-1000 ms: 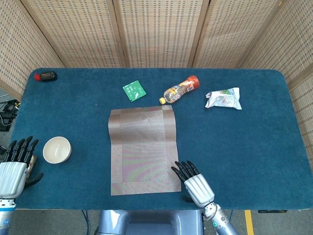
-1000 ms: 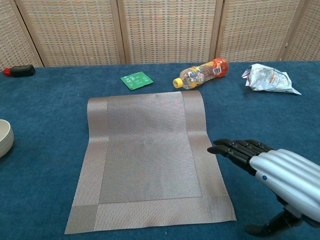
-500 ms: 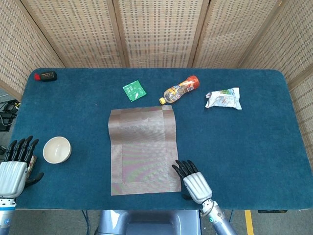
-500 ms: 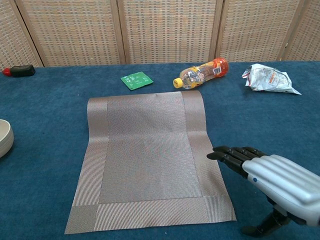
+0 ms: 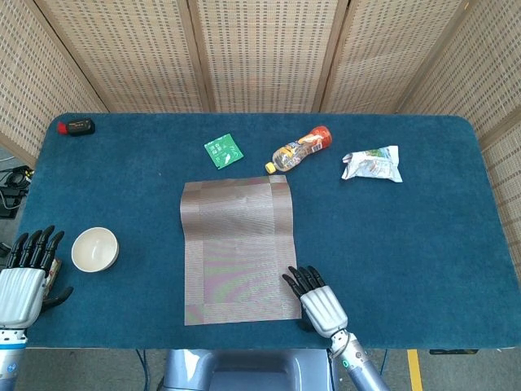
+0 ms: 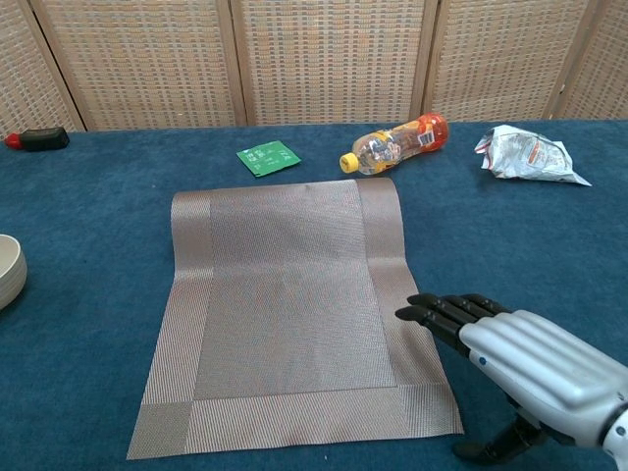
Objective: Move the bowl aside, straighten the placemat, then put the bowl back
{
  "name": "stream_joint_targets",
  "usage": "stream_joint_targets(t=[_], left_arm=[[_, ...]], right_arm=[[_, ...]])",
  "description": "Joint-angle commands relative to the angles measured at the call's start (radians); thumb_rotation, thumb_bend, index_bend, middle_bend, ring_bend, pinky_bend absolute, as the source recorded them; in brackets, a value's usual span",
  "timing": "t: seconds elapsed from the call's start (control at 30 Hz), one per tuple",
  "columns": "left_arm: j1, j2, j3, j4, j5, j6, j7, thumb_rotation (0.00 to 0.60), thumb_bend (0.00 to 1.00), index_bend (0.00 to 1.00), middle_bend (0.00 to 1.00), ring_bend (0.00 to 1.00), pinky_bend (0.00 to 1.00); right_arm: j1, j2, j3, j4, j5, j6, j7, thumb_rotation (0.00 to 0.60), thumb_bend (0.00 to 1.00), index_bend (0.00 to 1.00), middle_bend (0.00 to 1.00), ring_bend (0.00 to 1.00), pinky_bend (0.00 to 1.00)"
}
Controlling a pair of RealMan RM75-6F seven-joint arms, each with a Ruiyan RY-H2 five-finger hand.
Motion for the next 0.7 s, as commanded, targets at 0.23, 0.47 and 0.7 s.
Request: stream_joint_targets(t=[0.23, 0.47, 0.7], left_arm=[[0.003, 0.0, -0.002, -0.001, 0.005, -0.002, -0.001, 0.6, 0.13, 0.0, 0.0, 0.0, 0.0], [0.005, 0.001, -0.006, -0.002, 0.005, -0.005, -0.004, 0.6, 0.13, 0.0, 0.0, 0.0, 0.0], [0.007, 0.001, -0.007, -0.003, 0.007, -0.007, -0.005, 0.6, 0.13, 0.0, 0.0, 0.0, 0.0]], right_arm=[[0.015, -0.055, -0.007, 0.079, -0.058, 0.05, 0.047, 0.6, 0.44, 0.1, 0.0, 0.0, 0.0], [0.022, -0.077, -0.013, 0.117, -0.09, 0.085, 0.087, 0.6, 0.6, 0.12, 0.0, 0.0, 0.0], [0.021, -0.084, -0.025, 0.13, -0.114, 0.118, 0.13, 0.6, 0.7, 0.12, 0.0, 0.0, 0.0]])
